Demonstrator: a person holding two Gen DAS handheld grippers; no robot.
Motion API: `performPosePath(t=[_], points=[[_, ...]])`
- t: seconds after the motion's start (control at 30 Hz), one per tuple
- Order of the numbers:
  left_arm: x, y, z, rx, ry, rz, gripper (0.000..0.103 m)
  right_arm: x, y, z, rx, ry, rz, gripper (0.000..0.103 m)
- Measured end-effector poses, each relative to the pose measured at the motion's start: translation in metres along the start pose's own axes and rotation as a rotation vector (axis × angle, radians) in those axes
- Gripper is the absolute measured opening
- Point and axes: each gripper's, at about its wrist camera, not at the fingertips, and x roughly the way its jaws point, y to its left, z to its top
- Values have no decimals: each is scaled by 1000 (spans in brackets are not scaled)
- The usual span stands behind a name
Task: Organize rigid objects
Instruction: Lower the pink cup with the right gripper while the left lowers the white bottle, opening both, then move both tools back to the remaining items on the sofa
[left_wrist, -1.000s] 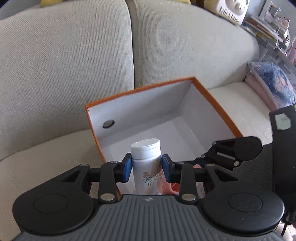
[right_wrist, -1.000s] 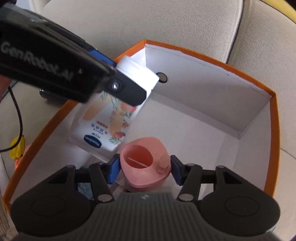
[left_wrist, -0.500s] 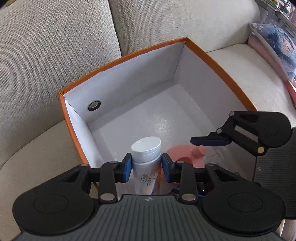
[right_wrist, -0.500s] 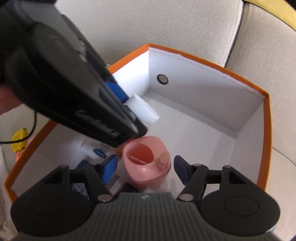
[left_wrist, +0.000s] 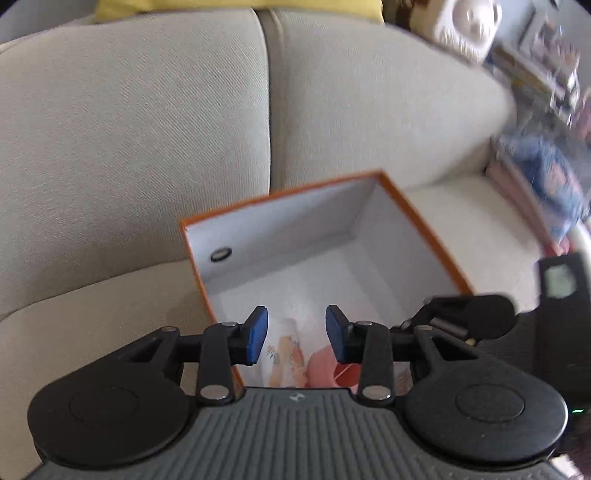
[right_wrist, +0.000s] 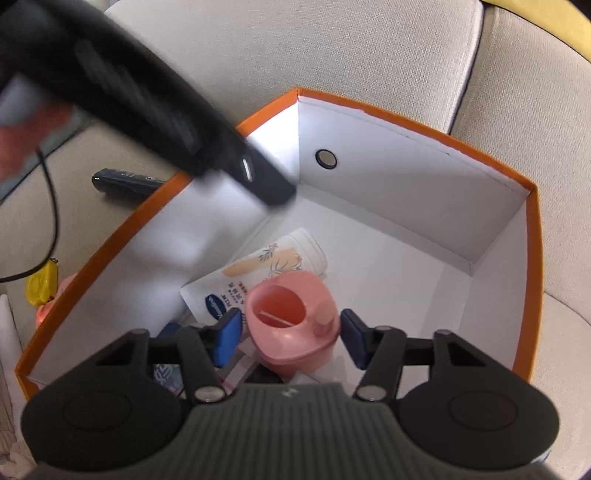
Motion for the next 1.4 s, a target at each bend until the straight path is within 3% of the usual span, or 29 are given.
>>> performPosePath(t=[0.1, 0.2, 0.43, 0.53, 0.7, 1.0, 1.17, 1.4], points=[[-21, 11, -5, -81, -58, -11, 43, 1, 2, -1, -25, -2, -3, 58], [-32, 23, -11, -152, -63, -6, 43, -1, -11, -6, -20, -11, 22, 58], [-40, 44, -33, -215, -52, 30, 43, -4, -9, -2, -44, 26, 1, 59], [-46, 49, -41, -225, -47, 41, 43, 3, 9, 13, -57, 27, -21, 65], [-65, 55, -53, -238, -65, 46, 43, -16, 19, 14, -62, 15, -68, 65], [-109, 74, -82, -293, -104, 75, 43, -72, 58, 23, 74, -145, -127, 65], [-128, 86, -107, -338, -113, 106, 42, -89, 92, 24, 170, -220, -96, 61], [-137, 105, -154, -375, -58, 144, 42, -89, 153, 22, 234, -274, -22, 52]])
